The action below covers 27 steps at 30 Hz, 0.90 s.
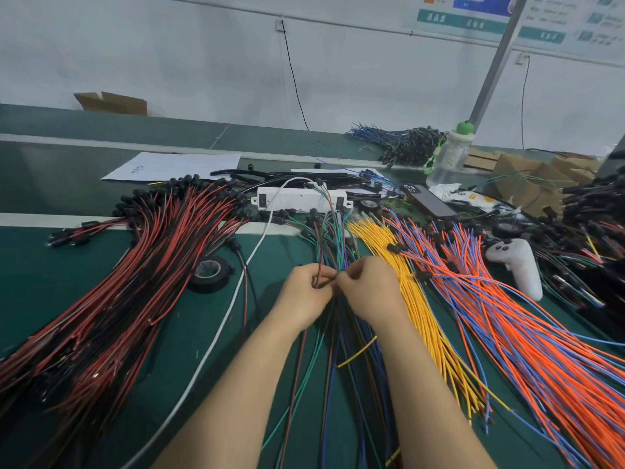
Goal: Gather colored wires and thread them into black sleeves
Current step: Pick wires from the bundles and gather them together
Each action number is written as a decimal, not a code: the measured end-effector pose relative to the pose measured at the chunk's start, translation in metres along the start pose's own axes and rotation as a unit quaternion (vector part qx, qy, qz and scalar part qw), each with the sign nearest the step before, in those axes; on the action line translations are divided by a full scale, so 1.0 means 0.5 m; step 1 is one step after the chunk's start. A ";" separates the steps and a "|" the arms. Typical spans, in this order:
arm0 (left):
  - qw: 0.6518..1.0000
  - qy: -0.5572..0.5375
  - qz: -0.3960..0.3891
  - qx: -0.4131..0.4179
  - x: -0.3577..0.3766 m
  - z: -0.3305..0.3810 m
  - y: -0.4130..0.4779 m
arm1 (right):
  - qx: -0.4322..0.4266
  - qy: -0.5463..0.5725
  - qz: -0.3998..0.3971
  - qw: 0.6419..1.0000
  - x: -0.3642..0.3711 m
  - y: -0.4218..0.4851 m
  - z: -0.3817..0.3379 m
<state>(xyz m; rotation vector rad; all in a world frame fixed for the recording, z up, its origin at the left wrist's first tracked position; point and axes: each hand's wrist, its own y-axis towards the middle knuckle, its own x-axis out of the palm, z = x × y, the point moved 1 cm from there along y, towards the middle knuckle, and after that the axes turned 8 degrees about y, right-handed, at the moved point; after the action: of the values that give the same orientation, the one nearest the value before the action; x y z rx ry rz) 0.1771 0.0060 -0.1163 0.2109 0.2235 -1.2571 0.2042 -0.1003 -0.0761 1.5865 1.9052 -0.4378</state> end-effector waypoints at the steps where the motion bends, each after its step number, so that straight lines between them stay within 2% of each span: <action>1: 1.000 -0.024 0.005 -0.016 -0.002 0.000 0.000 | 0.011 0.027 -0.015 0.999 0.000 0.001 0.001; 4: 0.994 -0.089 0.018 -0.061 -0.010 -0.002 0.000 | 0.073 0.168 -0.060 0.981 0.001 0.001 0.008; 6: 0.989 -0.127 0.020 -0.070 -0.009 -0.001 -0.001 | 0.100 0.224 -0.062 0.967 0.003 0.001 0.012; 9: 0.982 -0.174 0.028 -0.074 -0.006 0.000 -0.001 | 0.093 0.210 -0.060 0.971 0.007 0.002 0.010; 14: 0.980 -0.176 0.035 -0.081 -0.005 -0.005 0.003 | 0.066 0.130 -0.067 0.987 0.014 0.005 0.009; 19: 0.972 -0.218 0.039 -0.078 -0.011 -0.005 0.004 | 0.048 0.104 -0.045 0.992 0.019 0.009 0.015; 24: 0.980 -0.179 0.047 -0.074 -0.008 -0.005 0.005 | 0.035 0.190 -0.053 0.980 0.016 0.014 0.024; 27: 0.983 -0.159 0.057 -0.069 -0.010 -0.005 0.003 | 0.036 0.195 -0.023 0.980 0.011 0.018 0.027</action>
<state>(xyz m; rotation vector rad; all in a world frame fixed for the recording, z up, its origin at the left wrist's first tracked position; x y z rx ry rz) 0.1772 0.0117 -0.1171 -0.0960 0.0212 -1.1386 0.2157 -0.1022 -0.0886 1.7795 2.2418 -0.2253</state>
